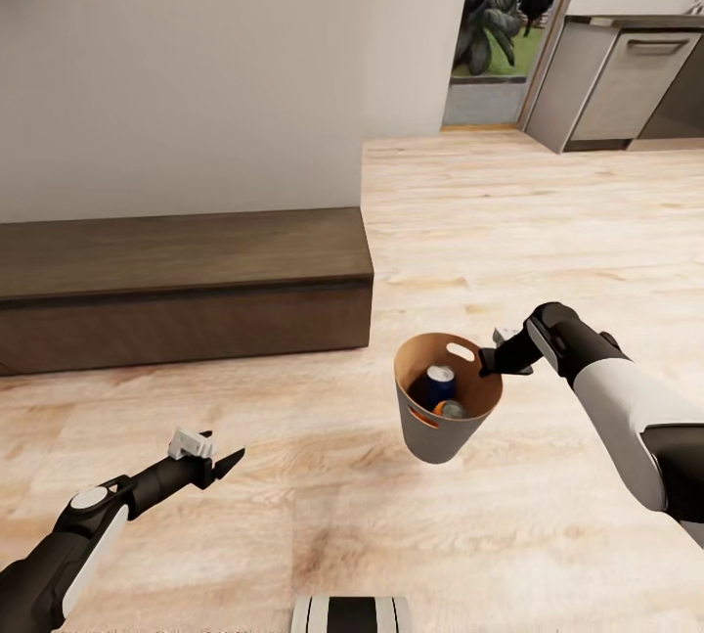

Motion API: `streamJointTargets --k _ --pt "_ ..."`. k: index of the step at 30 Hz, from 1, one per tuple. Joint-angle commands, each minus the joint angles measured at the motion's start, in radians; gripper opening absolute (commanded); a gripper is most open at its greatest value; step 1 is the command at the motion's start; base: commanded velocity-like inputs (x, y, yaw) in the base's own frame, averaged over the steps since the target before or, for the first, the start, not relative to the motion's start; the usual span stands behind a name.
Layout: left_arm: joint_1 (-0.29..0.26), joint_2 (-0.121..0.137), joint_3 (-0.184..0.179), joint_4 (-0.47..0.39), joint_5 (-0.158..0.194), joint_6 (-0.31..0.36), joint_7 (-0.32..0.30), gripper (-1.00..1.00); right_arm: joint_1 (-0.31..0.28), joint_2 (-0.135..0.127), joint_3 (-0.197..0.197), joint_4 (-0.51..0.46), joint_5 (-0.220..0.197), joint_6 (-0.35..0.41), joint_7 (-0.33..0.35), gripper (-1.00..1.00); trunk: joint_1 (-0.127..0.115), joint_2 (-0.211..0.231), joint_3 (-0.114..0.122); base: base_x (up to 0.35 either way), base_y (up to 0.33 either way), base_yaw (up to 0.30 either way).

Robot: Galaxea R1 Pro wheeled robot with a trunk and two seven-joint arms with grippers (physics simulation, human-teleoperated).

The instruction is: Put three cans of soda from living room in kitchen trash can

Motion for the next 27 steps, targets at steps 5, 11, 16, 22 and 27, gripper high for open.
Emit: streamJointTargets --k 5,11,16,22,27 --pt "-0.001 0.0 -0.001 0.007 0.001 0.001 0.0 1.0 0.0 0.0 -0.005 -0.009 -0.028 0.006 0.008 -1.0 0.002 -0.001 -0.011 0.0 0.0 0.0" --pt "0.0 0.0 -0.002 0.009 0.001 0.001 -0.001 1.0 0.054 0.0 -0.007 -0.103 -0.029 0.006 0.01 -1.0 0.003 -0.002 -0.013 0.0 0.0 0.0" --pt "0.0 0.0 -0.002 0.009 0.0 0.001 -0.001 1.0 0.063 -0.001 -0.01 -0.12 -0.031 0.006 0.01 -1.0 0.003 -0.002 -0.005 0.0 0.0 0.0" --pt "0.0 0.0 -0.002 0.011 -0.001 0.0 0.0 1.0 0.064 -0.005 -0.011 -0.133 -0.031 0.006 0.01 -1.0 0.003 -0.002 0.005 0.0 0.0 0.0" --pt "-0.001 -0.001 -0.003 0.012 -0.001 0.002 0.001 1.0 0.065 -0.006 -0.012 -0.142 -0.031 0.006 0.01 -1.0 0.005 -0.003 0.001 0.0 0.0 0.0"
